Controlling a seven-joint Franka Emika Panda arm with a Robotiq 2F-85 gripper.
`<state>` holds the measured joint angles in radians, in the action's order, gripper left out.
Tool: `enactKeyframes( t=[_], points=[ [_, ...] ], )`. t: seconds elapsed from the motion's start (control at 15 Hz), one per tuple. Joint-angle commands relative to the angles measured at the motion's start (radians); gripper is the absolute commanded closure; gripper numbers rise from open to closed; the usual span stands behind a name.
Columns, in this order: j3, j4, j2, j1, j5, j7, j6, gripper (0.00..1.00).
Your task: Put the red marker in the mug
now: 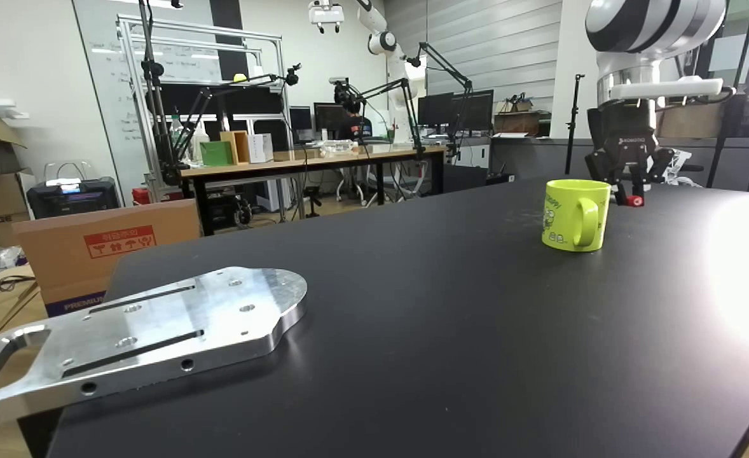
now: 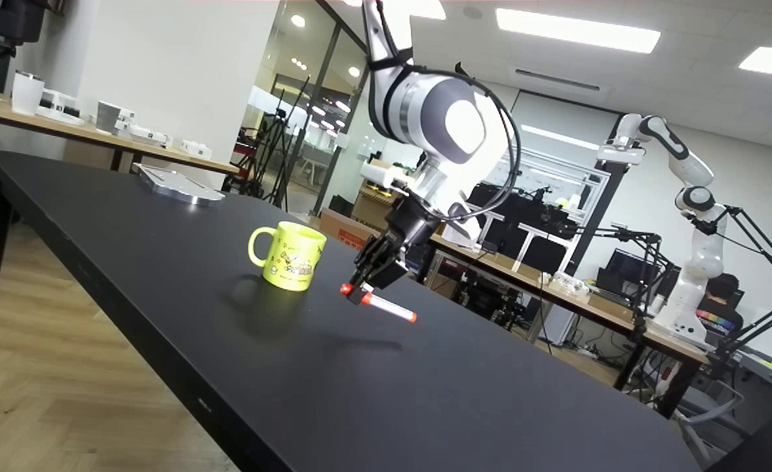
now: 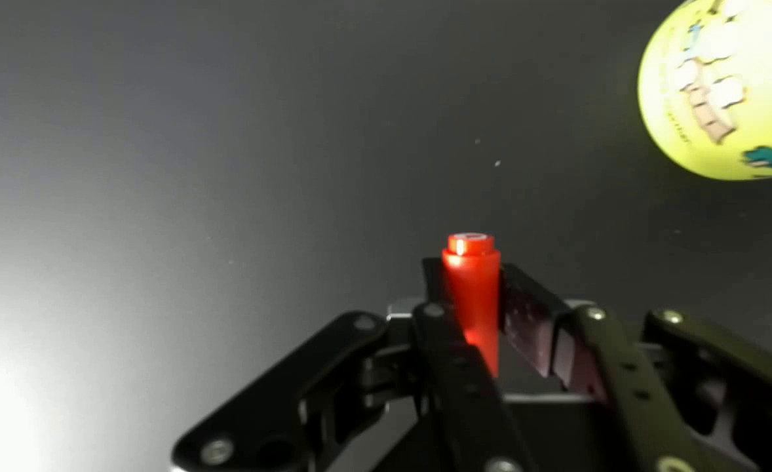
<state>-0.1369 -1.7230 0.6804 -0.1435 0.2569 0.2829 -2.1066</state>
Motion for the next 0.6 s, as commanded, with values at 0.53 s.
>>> enactKeyframes(
  t=[0.53],
  points=[
    [0.063, 0.296, 0.013, -0.069, 0.238, 0.079, 0.648, 0.94]
  ],
)
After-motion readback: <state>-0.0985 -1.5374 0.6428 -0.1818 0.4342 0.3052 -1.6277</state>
